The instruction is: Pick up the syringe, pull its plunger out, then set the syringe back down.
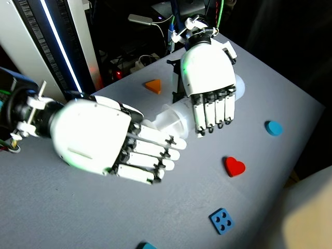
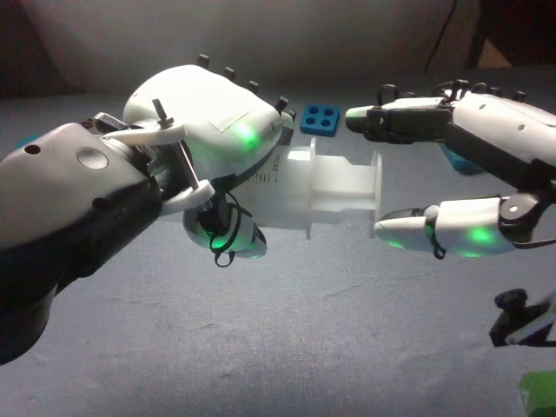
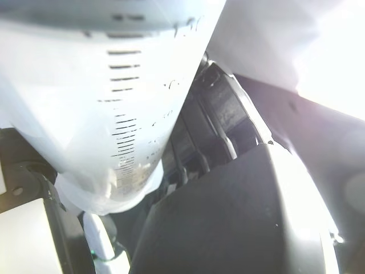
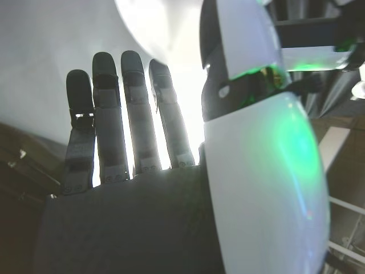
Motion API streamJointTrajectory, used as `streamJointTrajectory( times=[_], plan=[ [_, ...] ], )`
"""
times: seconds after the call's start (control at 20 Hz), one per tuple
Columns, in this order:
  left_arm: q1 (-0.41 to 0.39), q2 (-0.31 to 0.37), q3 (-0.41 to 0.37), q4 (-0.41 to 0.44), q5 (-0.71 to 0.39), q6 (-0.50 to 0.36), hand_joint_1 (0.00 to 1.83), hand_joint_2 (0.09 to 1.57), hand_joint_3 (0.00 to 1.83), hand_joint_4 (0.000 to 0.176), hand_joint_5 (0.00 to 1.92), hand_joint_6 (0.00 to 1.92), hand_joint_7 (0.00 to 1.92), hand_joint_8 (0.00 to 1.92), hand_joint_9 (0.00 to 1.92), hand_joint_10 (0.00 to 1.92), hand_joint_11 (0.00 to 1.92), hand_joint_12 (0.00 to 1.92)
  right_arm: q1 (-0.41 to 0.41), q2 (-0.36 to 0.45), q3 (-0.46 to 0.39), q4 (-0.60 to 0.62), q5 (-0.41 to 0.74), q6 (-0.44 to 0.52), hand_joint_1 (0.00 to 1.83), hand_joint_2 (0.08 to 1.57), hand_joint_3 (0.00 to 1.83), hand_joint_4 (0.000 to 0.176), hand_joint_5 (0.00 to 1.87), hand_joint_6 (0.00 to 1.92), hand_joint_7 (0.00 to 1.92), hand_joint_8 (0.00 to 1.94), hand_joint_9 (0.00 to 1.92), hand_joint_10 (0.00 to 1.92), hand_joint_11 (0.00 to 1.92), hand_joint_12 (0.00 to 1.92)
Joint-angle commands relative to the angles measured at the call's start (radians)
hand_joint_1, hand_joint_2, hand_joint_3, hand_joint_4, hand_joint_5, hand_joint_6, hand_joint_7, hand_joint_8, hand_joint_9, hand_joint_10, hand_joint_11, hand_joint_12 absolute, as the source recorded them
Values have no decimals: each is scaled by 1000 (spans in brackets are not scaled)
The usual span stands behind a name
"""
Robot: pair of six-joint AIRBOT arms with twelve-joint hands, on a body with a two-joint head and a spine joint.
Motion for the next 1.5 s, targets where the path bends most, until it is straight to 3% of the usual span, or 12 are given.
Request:
streamJointTrajectory(
  times=[0.0,0.55,0.8,1.05,1.2,1.45],
  plan=[
    [-3,5,0,65,-53,6,1372,1142,0,0,880,1001,924,1053,857,1407,780,1449,18,7,-5,-30,90,13,1021,1016,5,0,407,10,483,9,480,15,3,1133],
    [8,5,1,66,-56,6,1372,1137,0,0,878,992,957,1024,850,1400,774,1421,3,-40,-3,-31,65,-7,942,990,0,0,373,0,415,0,408,0,0,1085],
    [5,5,5,66,-55,6,1372,1139,0,0,886,982,943,1033,848,1419,784,1474,-26,-120,53,-31,141,-30,881,928,0,0,268,1,283,0,276,1,0,839],
    [-2,5,7,66,-54,6,1369,1149,0,0,858,1006,929,1069,829,1436,765,1408,-52,-172,91,-31,204,-54,869,909,0,0,225,1,238,2,234,5,0,723],
    [-3,8,11,66,-49,6,1369,1149,0,0,857,1006,928,1069,829,1436,767,1412,-58,-186,113,-31,238,-47,869,908,0,0,233,3,271,8,273,14,0,813],
    [-5,11,15,66,-44,6,1370,1146,0,0,861,996,921,1068,855,1421,760,1447,-73,-193,131,-31,268,16,892,891,0,0,249,3,279,3,268,7,0,800]
  ],
)
